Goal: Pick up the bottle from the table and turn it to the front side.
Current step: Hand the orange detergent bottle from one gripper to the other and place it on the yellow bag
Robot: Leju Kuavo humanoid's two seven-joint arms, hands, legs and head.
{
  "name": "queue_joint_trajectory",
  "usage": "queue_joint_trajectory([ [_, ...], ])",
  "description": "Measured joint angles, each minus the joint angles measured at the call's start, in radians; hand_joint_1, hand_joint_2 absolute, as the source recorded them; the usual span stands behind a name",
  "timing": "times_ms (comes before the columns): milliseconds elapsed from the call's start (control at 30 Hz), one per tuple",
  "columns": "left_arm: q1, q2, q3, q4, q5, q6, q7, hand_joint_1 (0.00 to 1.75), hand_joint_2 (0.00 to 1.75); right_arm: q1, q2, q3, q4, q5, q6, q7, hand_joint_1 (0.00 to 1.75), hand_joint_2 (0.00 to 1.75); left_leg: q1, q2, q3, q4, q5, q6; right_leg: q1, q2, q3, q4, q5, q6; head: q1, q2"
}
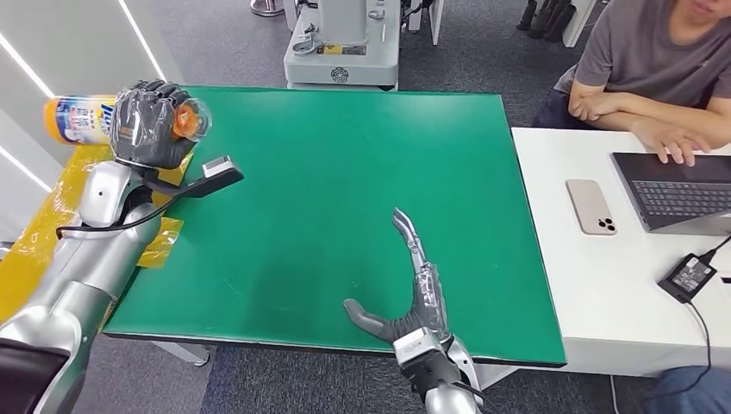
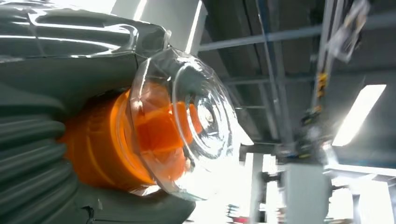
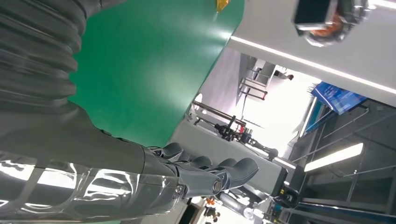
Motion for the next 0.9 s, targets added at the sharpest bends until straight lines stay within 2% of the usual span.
queue_joint_trajectory([
  [133, -0.008, 0.033, -0.019, 0.135, -0.159, 0.049, 0.1, 1.75, 1.75, 0.0, 0.006, 0.0, 0.0, -0.001, 0.022, -0.004, 0.0, 1.75, 0.0, 0.001, 0.0, 0.0, 0.0, 0.0, 0.0, 0.001, 0.0, 0.0, 0.0, 0.0, 0.0, 0.0],
  [233, -0.002, 0.046, -0.021, 0.21, -0.193, 0.052, 0.128, 1.75, 1.75, 0.0, 0.011, 0.0, 0.0, 0.0, 0.03, -0.003, 0.0, 1.75, 0.0, 0.0, 0.0, 0.0, 0.0, 0.0, 0.0, 0.0, 0.0, 0.0, 0.0, 0.0, 0.0, 0.0],
  [467, 0.017, 0.061, -0.022, 0.316, -0.268, -0.048, 0.137, 1.75, 1.75, 0.005, 0.021, 0.001, -0.029, 0.019, 0.041, 0.002, 0.0, 1.75, 0.0, 0.0, 0.0, 0.0, 0.0, 0.0, 0.0, 0.0, 0.0, 0.0, 0.0, 0.0, 0.0, 0.0],
  [900, 0.046, 0.07, -0.024, 0.39, -0.307, -0.132, 0.093, 1.75, 1.75, 0.008, 0.027, 0.001, -0.063, 0.036, 0.046, 0.004, 0.0, 1.75, 0.0, -0.001, -0.001, 0.0, 0.0, 0.0, 0.0, -0.001, 0.0, 0.0, 0.0, 0.0, 0.0, 0.0],
])
